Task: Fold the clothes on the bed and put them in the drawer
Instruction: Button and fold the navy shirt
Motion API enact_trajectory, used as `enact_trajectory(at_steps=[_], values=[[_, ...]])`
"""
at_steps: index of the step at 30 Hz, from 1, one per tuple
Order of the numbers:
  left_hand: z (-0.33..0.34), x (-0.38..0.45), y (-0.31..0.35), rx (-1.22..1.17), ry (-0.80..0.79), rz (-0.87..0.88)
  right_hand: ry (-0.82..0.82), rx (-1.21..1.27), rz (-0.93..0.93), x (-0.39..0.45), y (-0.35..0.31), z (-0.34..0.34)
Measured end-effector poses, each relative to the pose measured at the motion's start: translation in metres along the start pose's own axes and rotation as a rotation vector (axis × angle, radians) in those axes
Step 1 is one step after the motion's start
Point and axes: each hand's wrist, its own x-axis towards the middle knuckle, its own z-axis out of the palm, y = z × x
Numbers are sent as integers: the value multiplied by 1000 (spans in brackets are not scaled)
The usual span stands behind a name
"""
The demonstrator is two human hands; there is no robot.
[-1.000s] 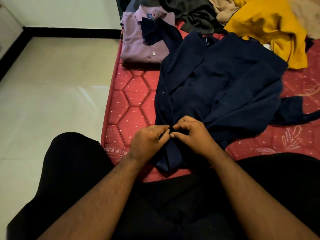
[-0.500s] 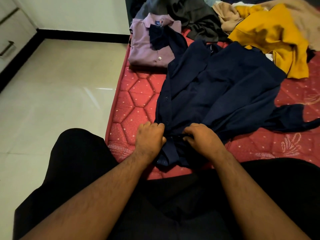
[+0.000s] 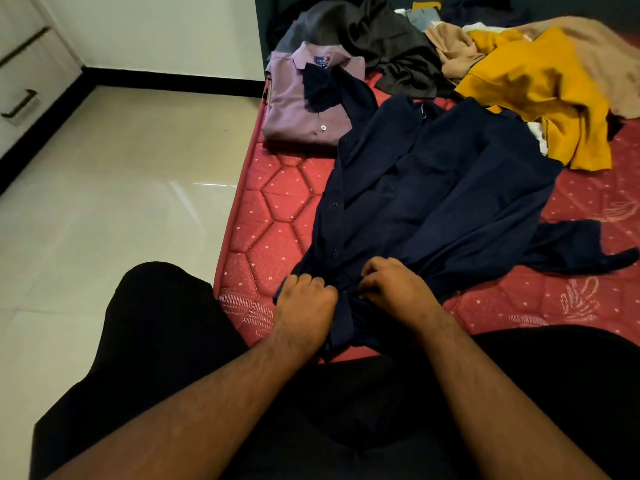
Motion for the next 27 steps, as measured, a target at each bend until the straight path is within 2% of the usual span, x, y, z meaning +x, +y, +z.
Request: enact_trajectory(at_steps=[3, 10, 13, 16, 19, 22, 25, 27], values=[[-11, 4, 1, -60, -124, -71, -53, -9, 56, 3, 0, 0], [-11, 40, -15, -226, -148, -284, -48, -24, 77, 9, 2, 1], [-10, 52, -17, -271, -92, -314, -39, 43, 86, 11, 4, 5], [-7, 61, -14, -413, -40, -295, -3, 126, 118, 11, 7, 2], [-2, 63, -11, -539, -48, -315, -34, 15, 109, 11, 3, -4], [-3, 58, -16, -639, 25, -397, -65, -106, 59, 11, -2, -8], [-6, 54, -20, -907, 140, -478, -68, -141, 28, 10, 1, -8], [-10, 57, -17, -1317, 250, -642, -15, -203, -12, 11, 1, -7]])
